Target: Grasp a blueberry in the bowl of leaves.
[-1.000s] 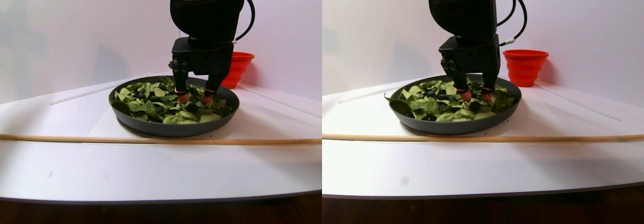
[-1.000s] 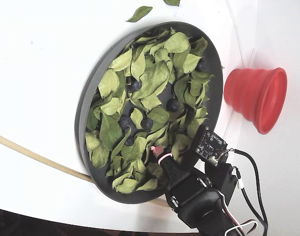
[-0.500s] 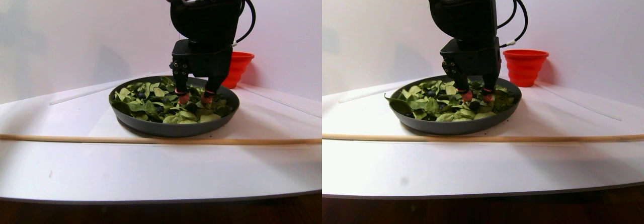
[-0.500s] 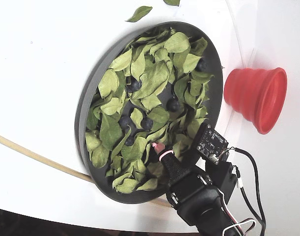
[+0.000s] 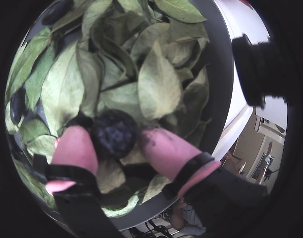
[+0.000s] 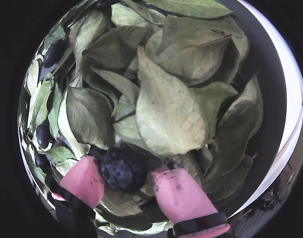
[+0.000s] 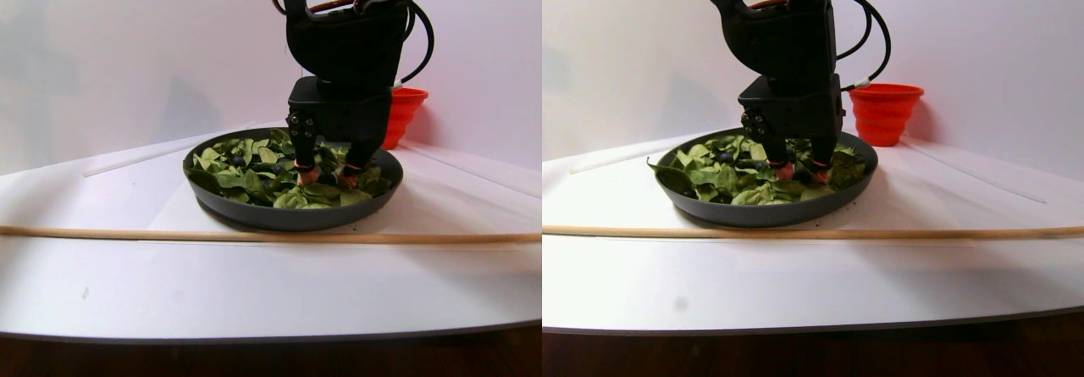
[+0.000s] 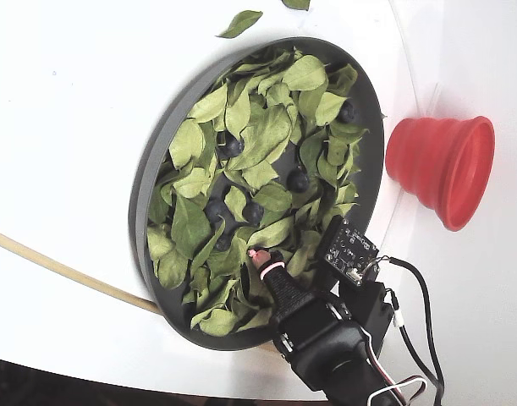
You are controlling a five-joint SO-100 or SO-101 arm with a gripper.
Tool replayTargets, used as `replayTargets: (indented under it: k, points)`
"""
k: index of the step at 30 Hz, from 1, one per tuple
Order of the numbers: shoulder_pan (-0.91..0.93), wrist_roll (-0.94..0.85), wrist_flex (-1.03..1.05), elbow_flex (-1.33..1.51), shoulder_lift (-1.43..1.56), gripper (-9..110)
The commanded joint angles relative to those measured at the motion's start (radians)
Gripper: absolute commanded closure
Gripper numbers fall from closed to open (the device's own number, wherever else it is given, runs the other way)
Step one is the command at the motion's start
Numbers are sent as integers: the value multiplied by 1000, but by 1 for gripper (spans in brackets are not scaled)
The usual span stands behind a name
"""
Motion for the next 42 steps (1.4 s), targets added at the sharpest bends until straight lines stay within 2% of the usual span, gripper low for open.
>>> replayTargets:
  k: [1,23,42]
  points:
    - [-2,2,-25,-35,-2,84]
    - [-2,-15,-52,-57,-51,90]
    - [-8,-37,-18,-21,83,91]
